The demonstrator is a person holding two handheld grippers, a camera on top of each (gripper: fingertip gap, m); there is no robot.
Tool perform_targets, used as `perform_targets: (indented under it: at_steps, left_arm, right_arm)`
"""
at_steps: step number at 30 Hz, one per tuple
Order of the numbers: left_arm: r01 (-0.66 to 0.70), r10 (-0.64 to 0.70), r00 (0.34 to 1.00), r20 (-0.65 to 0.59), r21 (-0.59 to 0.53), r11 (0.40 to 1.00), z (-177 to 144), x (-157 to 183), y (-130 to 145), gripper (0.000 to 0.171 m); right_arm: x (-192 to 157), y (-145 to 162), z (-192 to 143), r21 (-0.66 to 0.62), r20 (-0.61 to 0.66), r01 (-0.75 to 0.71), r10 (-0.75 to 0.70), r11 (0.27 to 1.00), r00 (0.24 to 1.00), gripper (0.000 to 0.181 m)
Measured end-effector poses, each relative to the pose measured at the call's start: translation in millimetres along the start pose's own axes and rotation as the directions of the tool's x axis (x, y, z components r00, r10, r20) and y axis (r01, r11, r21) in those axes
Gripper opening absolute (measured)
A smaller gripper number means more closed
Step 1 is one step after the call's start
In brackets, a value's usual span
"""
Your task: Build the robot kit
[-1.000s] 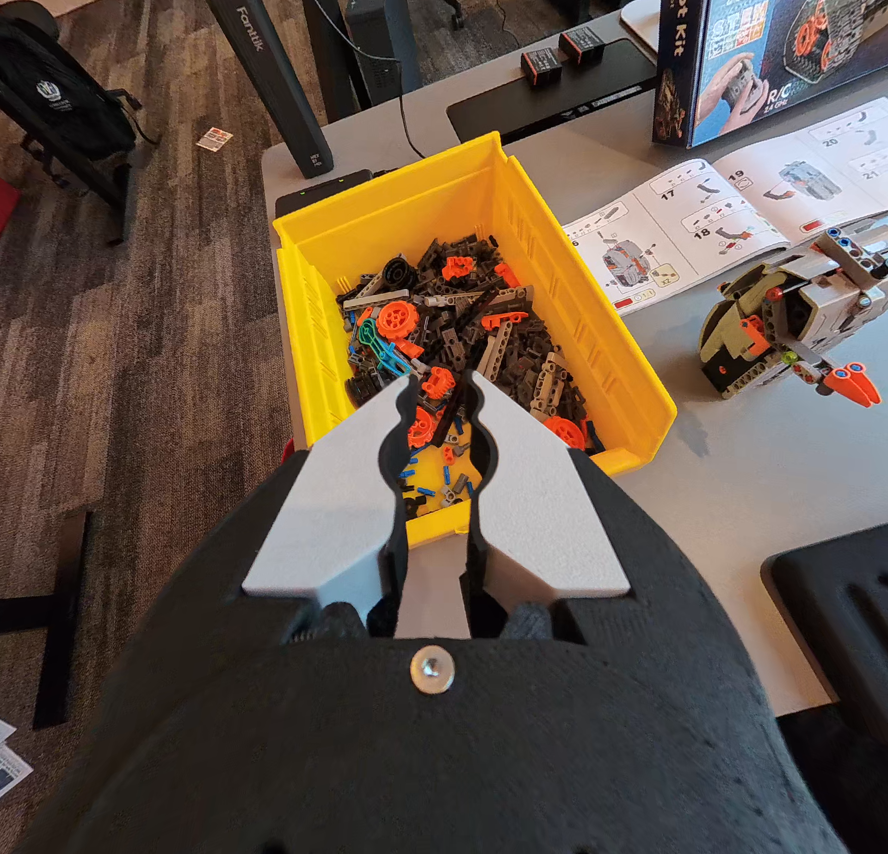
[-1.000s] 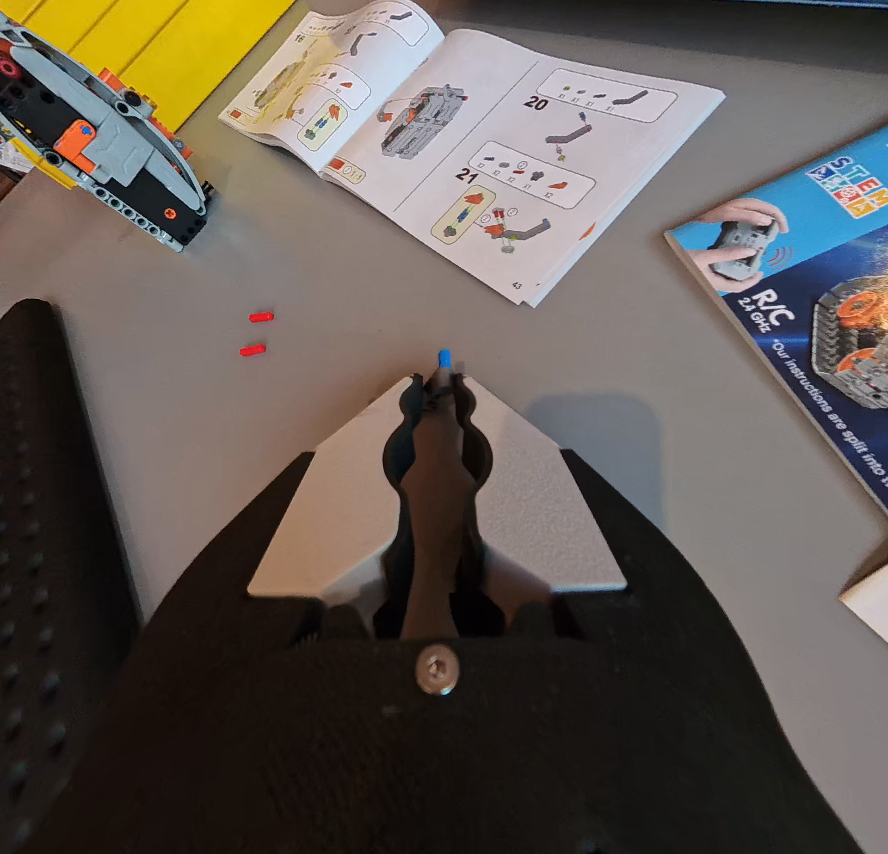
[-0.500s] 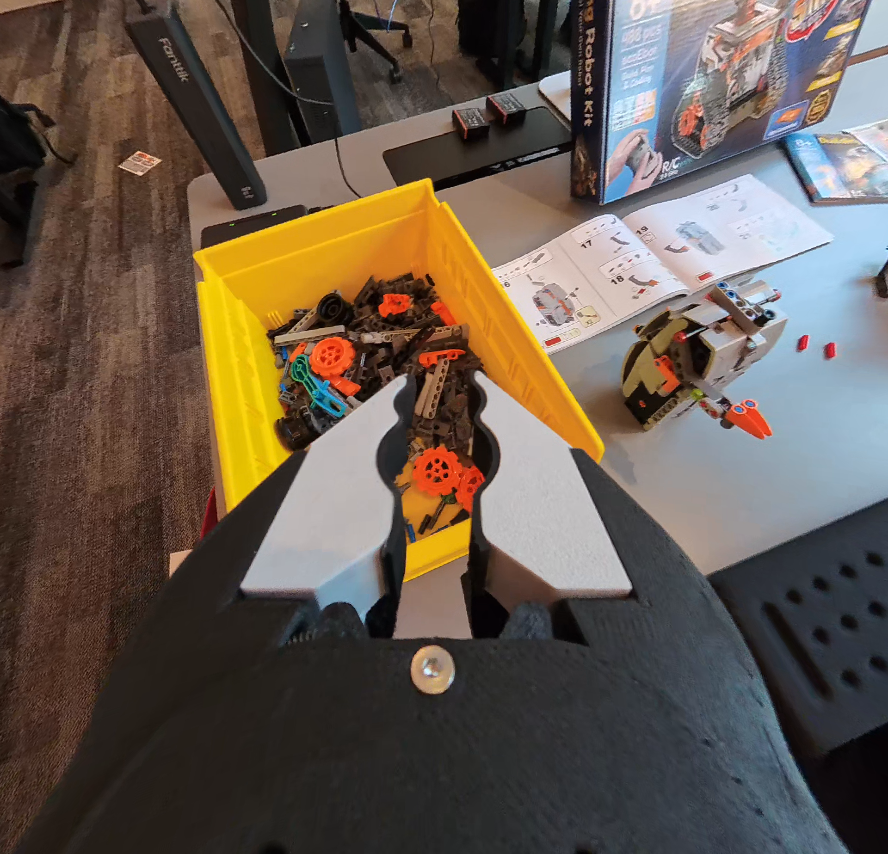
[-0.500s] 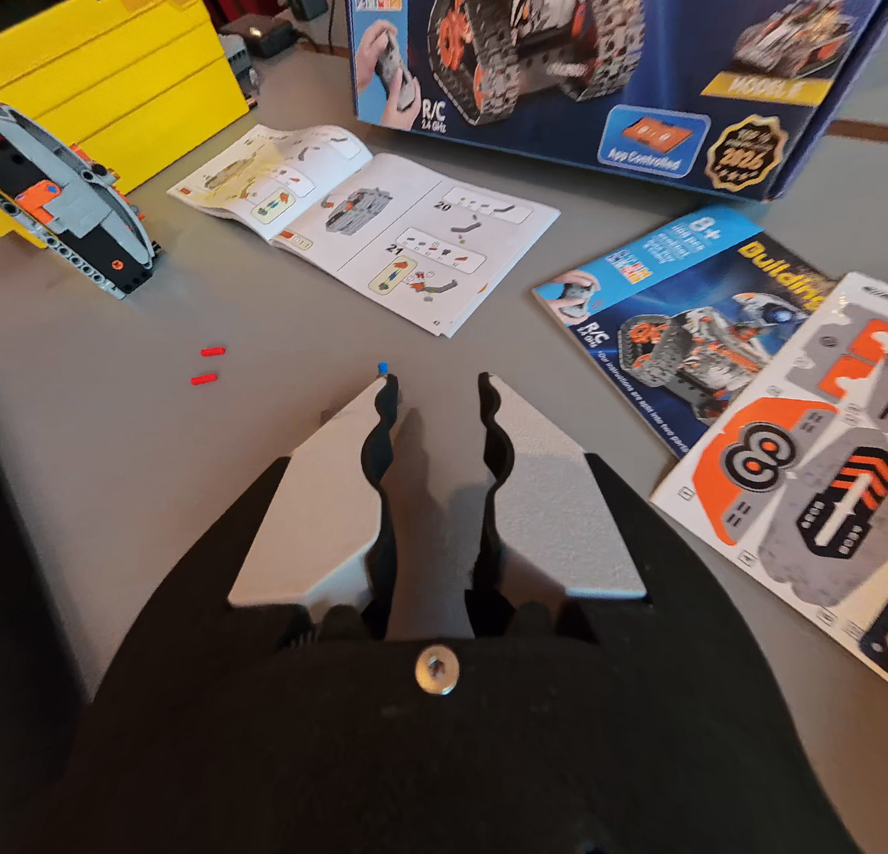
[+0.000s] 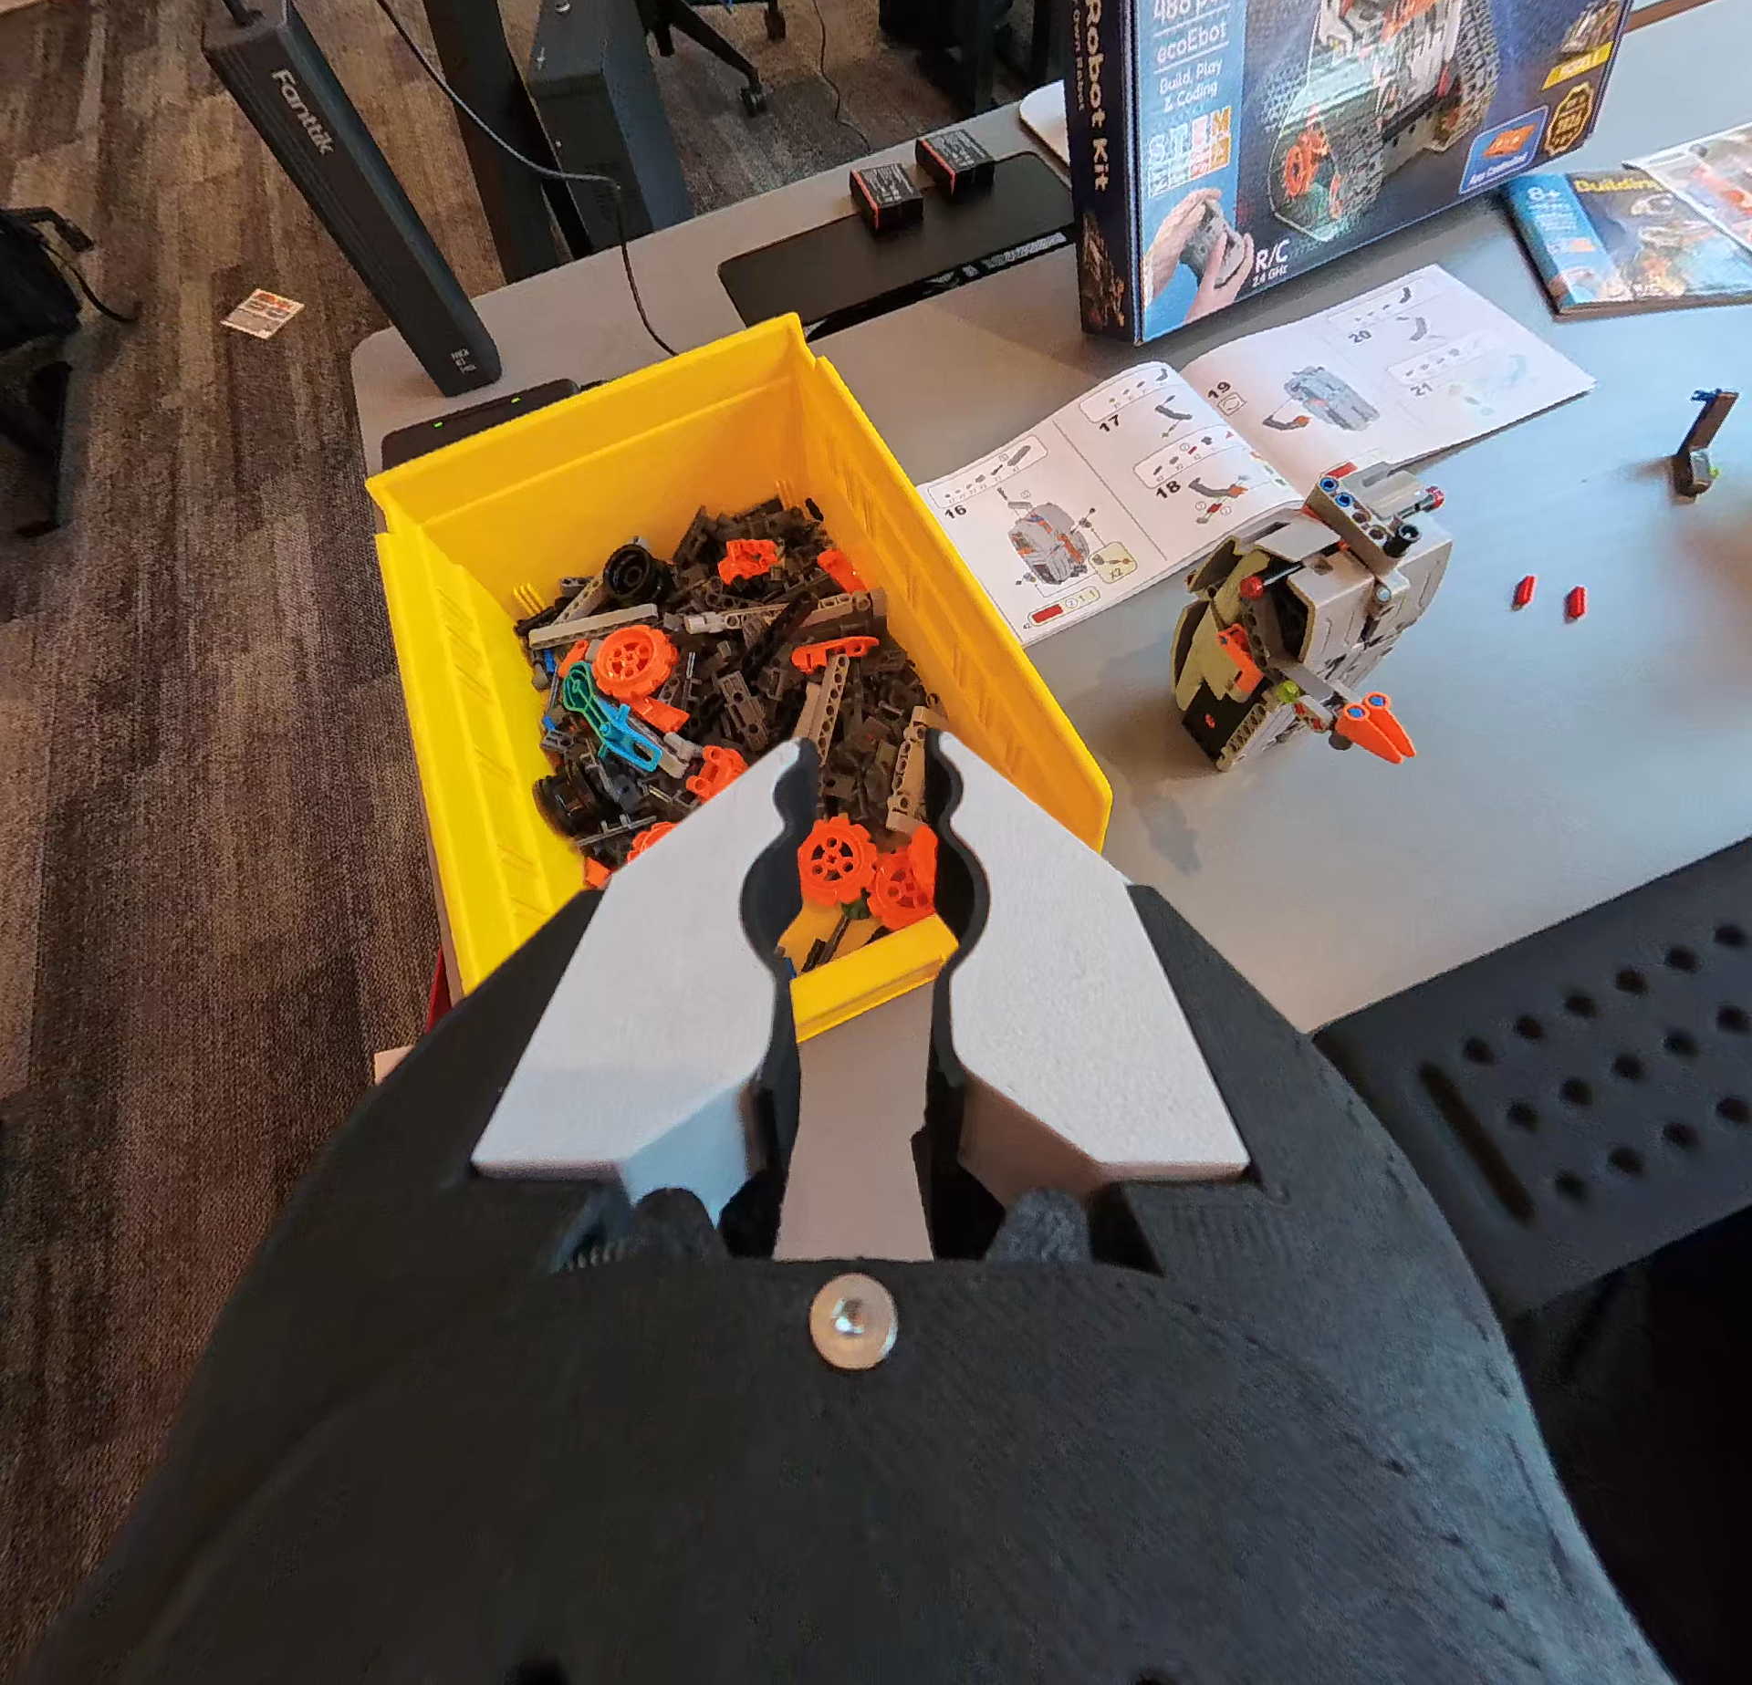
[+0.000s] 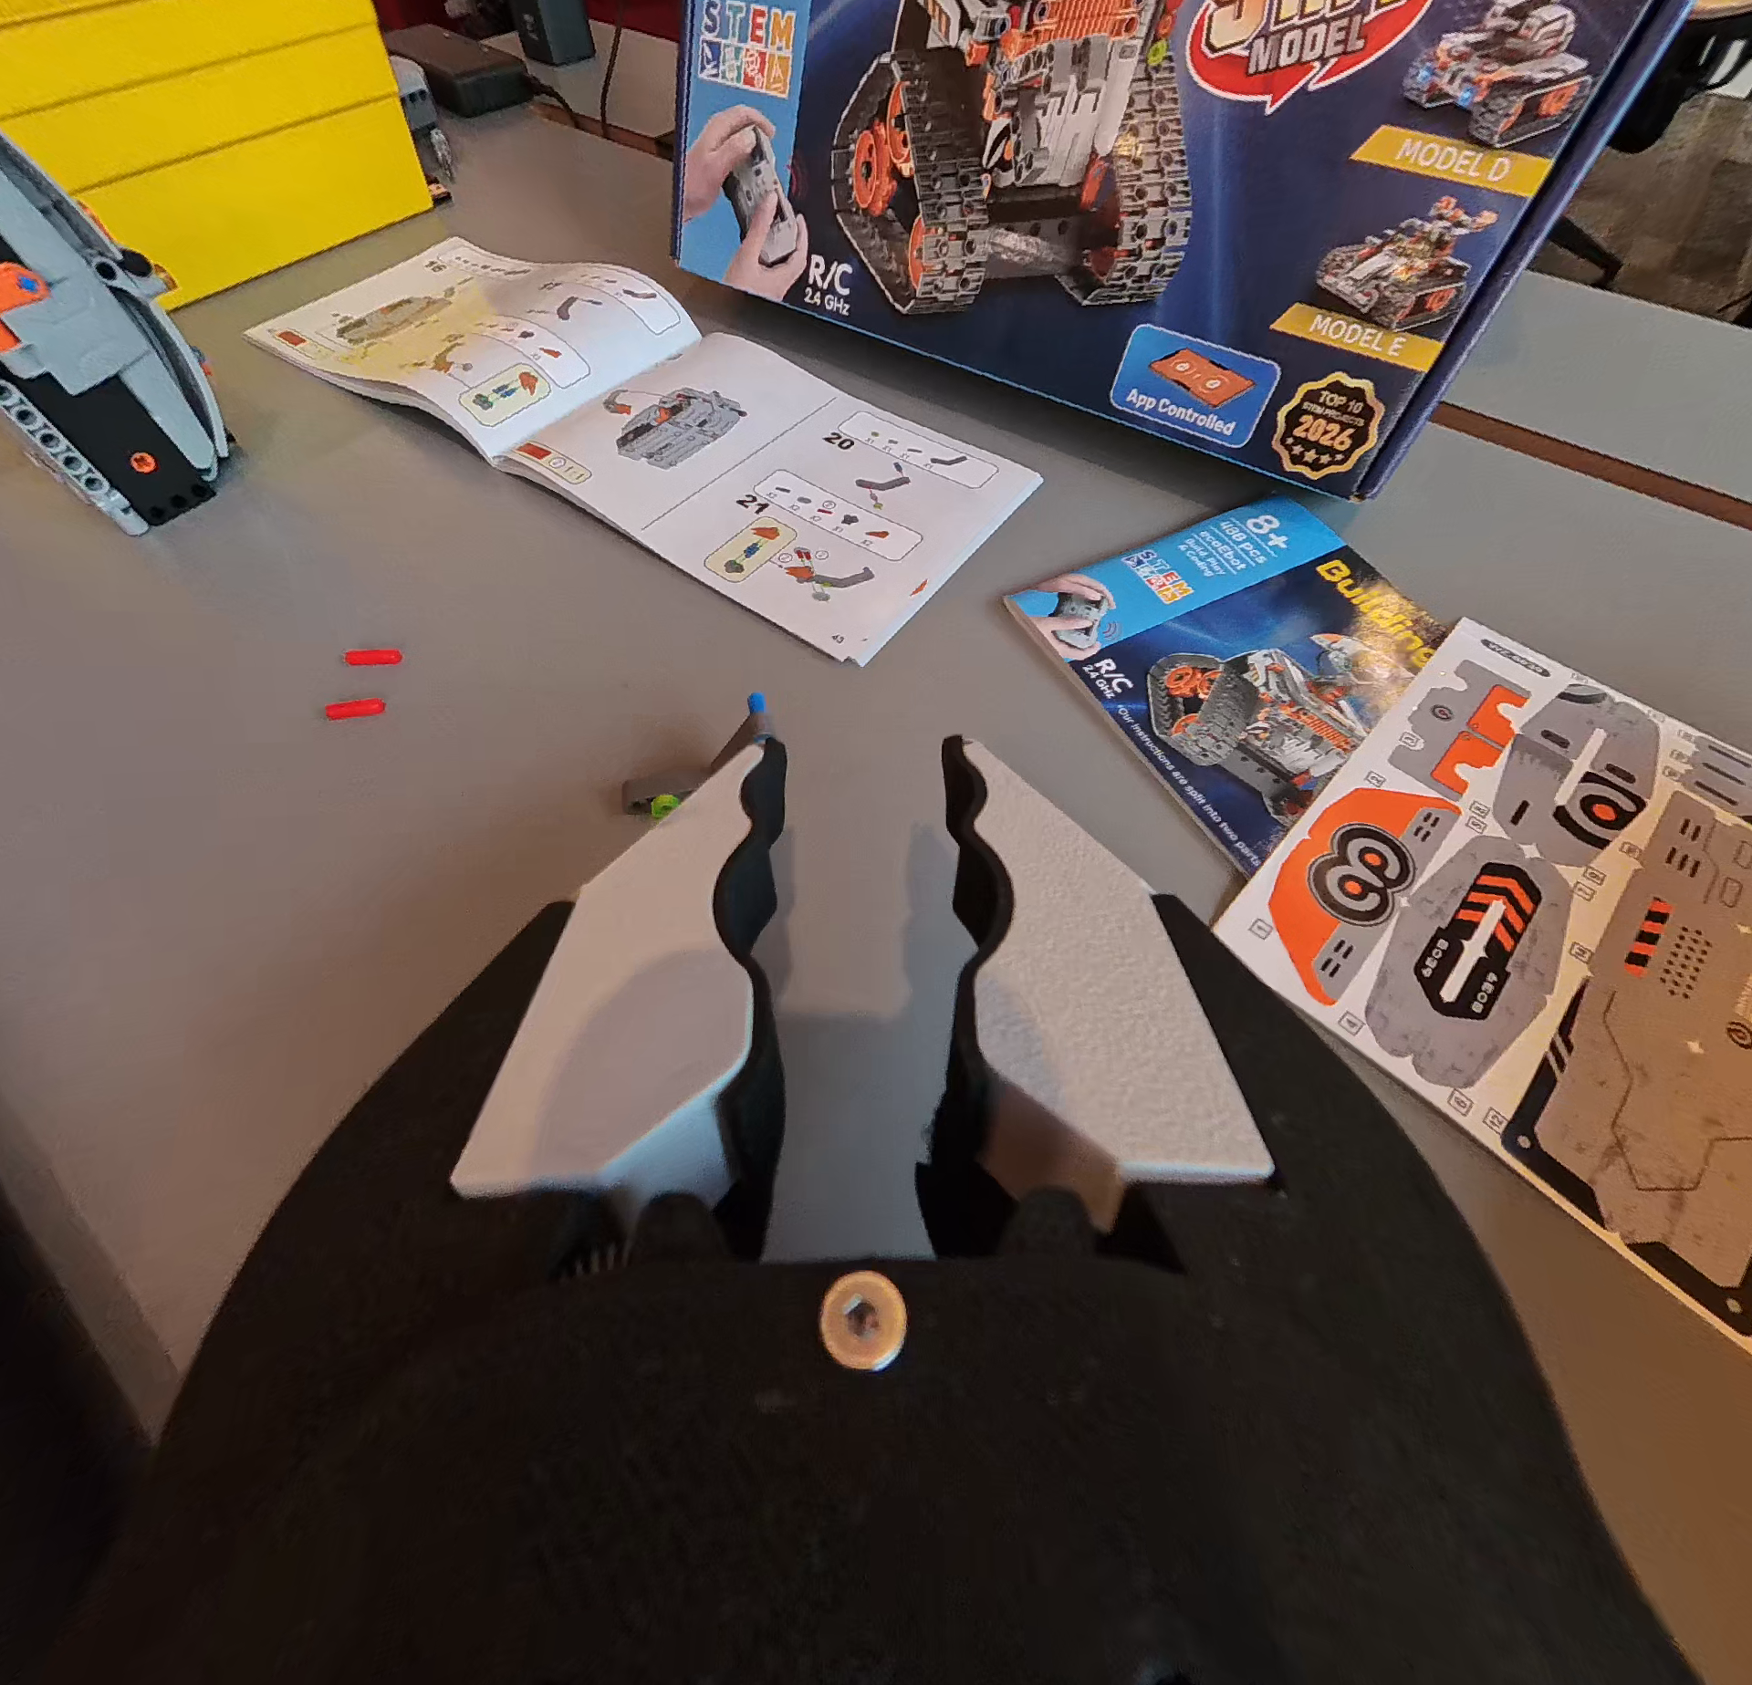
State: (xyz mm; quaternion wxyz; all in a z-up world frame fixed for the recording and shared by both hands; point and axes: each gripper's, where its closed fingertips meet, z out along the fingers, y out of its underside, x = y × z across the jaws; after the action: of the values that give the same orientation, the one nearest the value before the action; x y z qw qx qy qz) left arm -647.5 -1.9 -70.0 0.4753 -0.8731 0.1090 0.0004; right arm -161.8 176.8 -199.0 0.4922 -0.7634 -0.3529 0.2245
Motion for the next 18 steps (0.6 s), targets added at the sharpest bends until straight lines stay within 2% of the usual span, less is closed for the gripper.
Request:
perform_targets:
  at_steps: [7, 18]
  left_arm:
    - [0.015, -0.015, 1.0, 0.014, 0.006, 1.0, -0.4, -4.8, -4.1, 0.021]
    - [0.04, -0.04, 0.999, 0.026, -0.007, 0.999, 11.1, -16.3, -1.7, 0.021]
  right_arm:
    - [-0.7, 8.6, 5.3, -0.055, -0.012, 0.04, -0.04, 0.998, 0.999, 0.034]
    - [-2.1, 7.6, 4.6, -0.056, -0.021, 0.063, -0.065, 0.996, 0.998, 0.034]
